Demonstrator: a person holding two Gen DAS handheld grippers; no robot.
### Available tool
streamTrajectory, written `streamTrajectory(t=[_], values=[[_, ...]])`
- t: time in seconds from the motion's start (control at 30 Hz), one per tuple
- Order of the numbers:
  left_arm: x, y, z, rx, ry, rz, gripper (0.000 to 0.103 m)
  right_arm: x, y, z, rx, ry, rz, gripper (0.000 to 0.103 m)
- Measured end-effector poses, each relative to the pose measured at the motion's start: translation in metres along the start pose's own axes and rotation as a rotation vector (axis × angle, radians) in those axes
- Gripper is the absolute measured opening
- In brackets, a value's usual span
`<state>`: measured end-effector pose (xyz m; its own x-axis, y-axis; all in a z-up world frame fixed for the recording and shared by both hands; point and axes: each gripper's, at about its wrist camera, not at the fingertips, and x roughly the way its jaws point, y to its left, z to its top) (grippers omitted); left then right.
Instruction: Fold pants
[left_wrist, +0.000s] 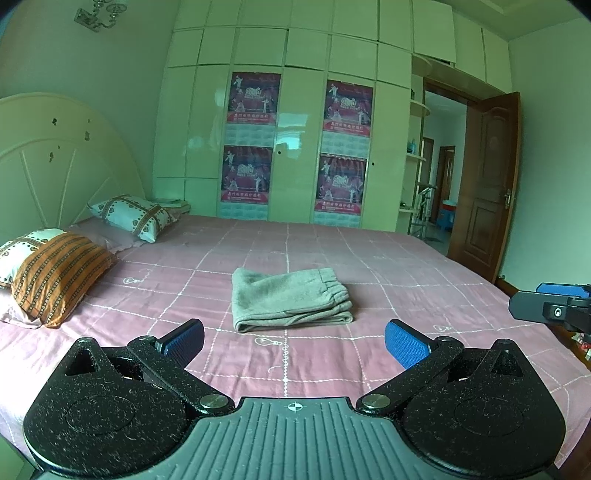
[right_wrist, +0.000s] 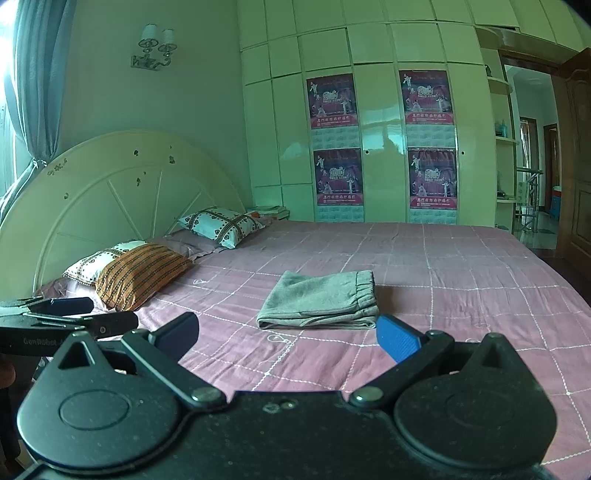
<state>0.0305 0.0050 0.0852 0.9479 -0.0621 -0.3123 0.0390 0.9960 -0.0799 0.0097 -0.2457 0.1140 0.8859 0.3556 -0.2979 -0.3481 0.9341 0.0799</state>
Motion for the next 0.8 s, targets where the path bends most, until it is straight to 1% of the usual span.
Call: streamTrajectory(t=[0.5,0.63,0.73,0.8], values=[[0.0027,0.0019,-0.0012,0.014,0.0,-0.009,0.103,-0.0014,0.0011,0.0023,-0.001,-0.002,-0.001,0.097],[0.0031,0.0025,-0.0016,0.006,-0.005,-0.008,0.103,-0.0022,0.0009,0.0031,0.0,-0.004,-0.003,0.097],[0.0028,0.0033,-0.0024,-0.009,-0.01,-0.03,0.103,-0.0021,-0.0003,0.0034,0.0,-0.004,-0.002,0.097],[0.0021,0.0023,-0.0031,0.001,-0.024,-0.022,0.103,-0.0018,-0.0002,0.0033,-0.001,-0.002,-0.004,0.097]])
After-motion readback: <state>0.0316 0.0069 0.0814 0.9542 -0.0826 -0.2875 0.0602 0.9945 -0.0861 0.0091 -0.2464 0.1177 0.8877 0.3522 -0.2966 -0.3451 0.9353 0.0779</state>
